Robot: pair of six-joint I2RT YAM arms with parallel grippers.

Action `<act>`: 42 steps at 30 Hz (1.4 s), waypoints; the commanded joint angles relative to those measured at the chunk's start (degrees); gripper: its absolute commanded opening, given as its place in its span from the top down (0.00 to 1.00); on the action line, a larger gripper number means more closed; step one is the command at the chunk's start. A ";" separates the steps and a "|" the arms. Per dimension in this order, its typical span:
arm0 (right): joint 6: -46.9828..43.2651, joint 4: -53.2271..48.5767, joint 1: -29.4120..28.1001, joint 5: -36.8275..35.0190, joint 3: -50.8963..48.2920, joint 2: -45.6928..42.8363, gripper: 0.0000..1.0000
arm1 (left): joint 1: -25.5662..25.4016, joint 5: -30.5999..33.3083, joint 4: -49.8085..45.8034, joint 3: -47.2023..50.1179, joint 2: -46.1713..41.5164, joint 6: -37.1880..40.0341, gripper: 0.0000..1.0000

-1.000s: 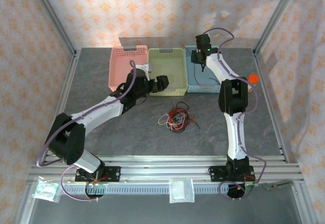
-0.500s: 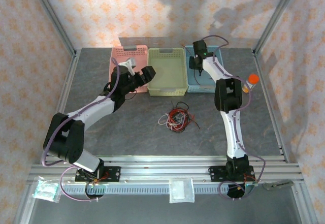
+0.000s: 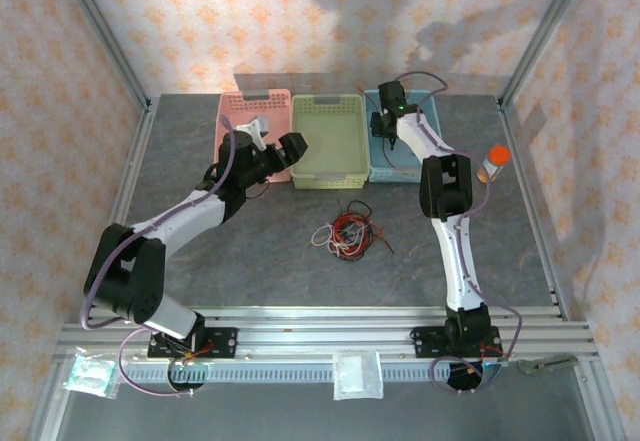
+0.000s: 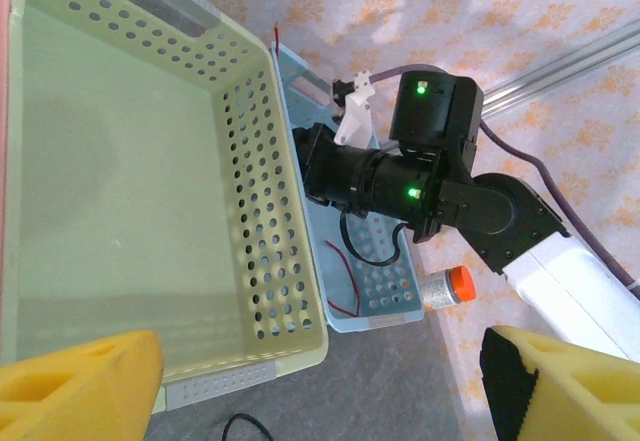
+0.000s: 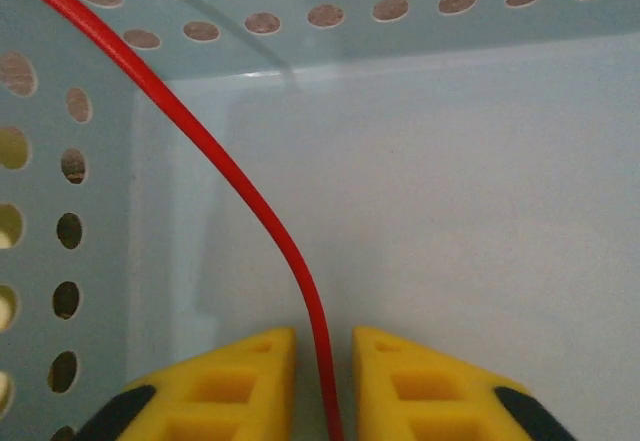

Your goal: Untangle the cables

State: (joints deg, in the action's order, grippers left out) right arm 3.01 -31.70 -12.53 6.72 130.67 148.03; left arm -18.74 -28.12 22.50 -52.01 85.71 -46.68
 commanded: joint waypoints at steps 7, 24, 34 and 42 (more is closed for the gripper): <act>2.78 -1.04 0.33 -0.74 0.91 -1.51 0.98 | -1.34 -0.50 -1.94 0.89 -2.39 1.00 0.15; 8.09 -1.20 0.34 -7.52 -15.18 -16.02 1.00 | -4.55 1.04 -4.94 0.35 -1.51 3.31 0.15; 7.10 -7.81 0.39 -12.69 -14.13 -13.08 1.00 | -5.24 0.87 -4.48 0.48 -0.46 3.08 0.15; 7.19 -11.80 0.45 -15.33 -9.15 -9.06 0.91 | -6.16 2.45 -8.13 -1.09 0.24 4.84 0.14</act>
State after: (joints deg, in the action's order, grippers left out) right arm 10.11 -40.01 -12.53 -5.58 119.28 137.73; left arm -24.05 -27.46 17.26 -51.92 84.99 -43.99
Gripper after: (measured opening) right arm 0.080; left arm 0.856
